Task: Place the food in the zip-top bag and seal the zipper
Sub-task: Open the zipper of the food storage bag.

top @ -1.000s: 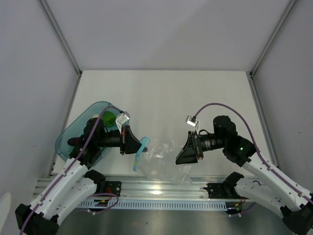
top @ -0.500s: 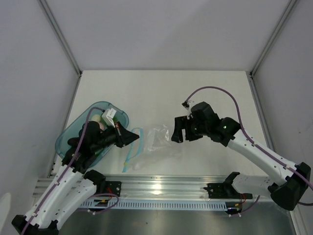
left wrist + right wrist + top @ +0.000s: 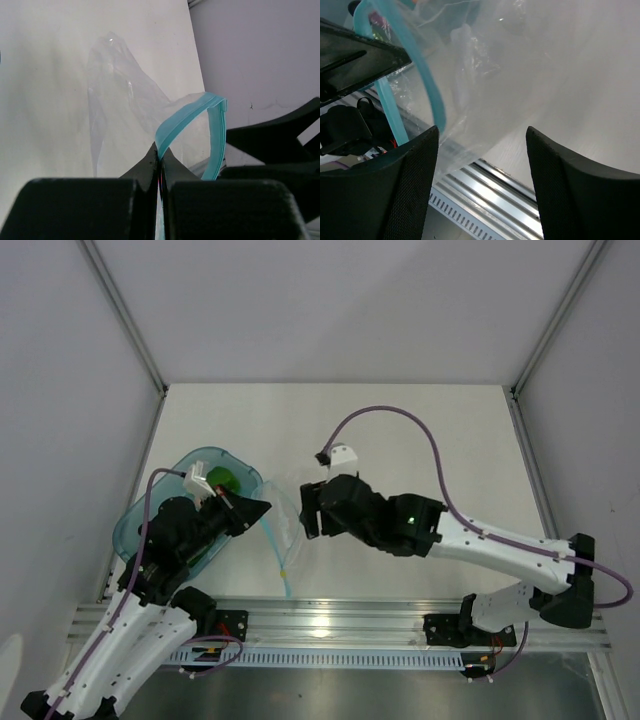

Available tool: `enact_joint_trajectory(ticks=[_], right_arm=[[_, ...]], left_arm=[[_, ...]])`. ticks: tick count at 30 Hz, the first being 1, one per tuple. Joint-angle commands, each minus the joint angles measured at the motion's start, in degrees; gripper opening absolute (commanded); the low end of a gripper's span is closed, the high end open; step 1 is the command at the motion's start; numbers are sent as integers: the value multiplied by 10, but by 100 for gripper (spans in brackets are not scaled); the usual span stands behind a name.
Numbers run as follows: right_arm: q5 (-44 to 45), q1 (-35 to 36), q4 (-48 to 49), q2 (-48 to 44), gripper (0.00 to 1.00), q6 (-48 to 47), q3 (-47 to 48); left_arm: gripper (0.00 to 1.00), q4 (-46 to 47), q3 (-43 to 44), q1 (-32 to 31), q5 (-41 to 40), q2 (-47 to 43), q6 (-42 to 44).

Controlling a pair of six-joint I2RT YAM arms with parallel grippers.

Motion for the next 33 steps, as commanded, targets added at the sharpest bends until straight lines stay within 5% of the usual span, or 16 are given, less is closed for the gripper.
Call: enact_joint_trajectory(ticks=[1, 9, 33], right_arm=[[96, 48, 65, 44, 71, 27, 31], [149, 91, 58, 153, 68, 25, 111], [249, 147, 67, 167, 63, 55, 95]], left_arm=[[0, -6, 15, -8, -39, -12, -26], [1, -26, 9, -10, -39, -24, -23], [1, -37, 12, -10, -43, -41, 9]])
